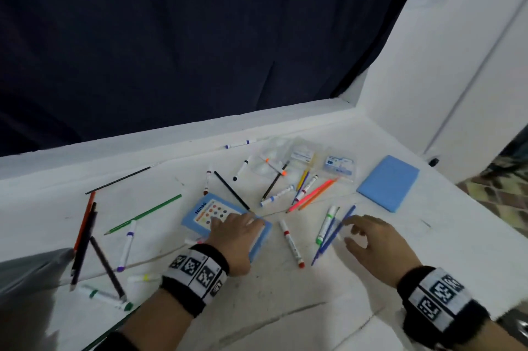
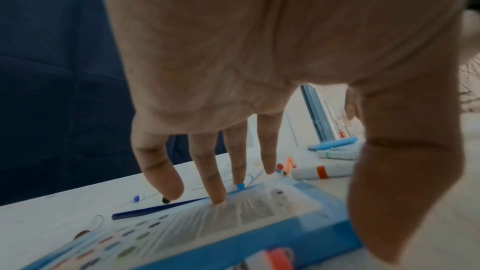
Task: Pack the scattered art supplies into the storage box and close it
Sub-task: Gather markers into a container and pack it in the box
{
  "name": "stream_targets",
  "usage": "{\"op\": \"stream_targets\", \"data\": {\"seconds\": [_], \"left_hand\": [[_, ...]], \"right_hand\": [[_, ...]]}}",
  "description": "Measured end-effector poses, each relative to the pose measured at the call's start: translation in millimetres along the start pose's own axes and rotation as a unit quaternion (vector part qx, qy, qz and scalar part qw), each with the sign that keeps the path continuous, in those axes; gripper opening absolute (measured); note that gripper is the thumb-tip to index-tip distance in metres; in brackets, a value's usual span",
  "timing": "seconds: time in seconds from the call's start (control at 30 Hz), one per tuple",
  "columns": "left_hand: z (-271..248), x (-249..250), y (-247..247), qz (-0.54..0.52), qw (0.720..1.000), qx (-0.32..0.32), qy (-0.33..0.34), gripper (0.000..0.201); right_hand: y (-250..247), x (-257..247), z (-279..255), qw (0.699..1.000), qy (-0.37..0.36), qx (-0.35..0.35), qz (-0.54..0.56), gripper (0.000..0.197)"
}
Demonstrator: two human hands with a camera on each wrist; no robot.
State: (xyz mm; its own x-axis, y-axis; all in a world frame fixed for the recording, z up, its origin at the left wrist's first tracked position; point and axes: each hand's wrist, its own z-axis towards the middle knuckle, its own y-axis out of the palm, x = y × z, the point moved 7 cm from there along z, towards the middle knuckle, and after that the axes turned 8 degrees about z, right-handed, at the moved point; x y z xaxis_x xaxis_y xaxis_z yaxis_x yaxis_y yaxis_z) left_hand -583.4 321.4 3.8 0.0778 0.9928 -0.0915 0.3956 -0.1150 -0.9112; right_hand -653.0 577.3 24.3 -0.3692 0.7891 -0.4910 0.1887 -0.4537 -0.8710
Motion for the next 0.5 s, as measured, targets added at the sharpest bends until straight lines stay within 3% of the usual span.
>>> {"op": "stream_targets", "data": {"seconds": [0.2, 0.4, 0.5], "left_hand": [[19.3, 1.3, -5.8, 0.083, 0.996, -0.029, 0.018, 0.093], [20.4, 6.5, -20.6, 0.067, 0.997, -0.034, 0.028, 0.091], [15.5, 12.3, -38.0, 0.028, 0.999, 0.004, 0.019, 0.091]], "right_hand": [[-11.4, 48.8, 40.9, 0.991, 0.06, -0.03, -0.119, 0.048], [-25.5, 80.6, 83.9, 0.979, 0.061, -0.082, -0.179, 0.064], [-28.6, 93.4, 95.3, 0.968, 0.052, -0.143, -0.199, 0.069]]}}
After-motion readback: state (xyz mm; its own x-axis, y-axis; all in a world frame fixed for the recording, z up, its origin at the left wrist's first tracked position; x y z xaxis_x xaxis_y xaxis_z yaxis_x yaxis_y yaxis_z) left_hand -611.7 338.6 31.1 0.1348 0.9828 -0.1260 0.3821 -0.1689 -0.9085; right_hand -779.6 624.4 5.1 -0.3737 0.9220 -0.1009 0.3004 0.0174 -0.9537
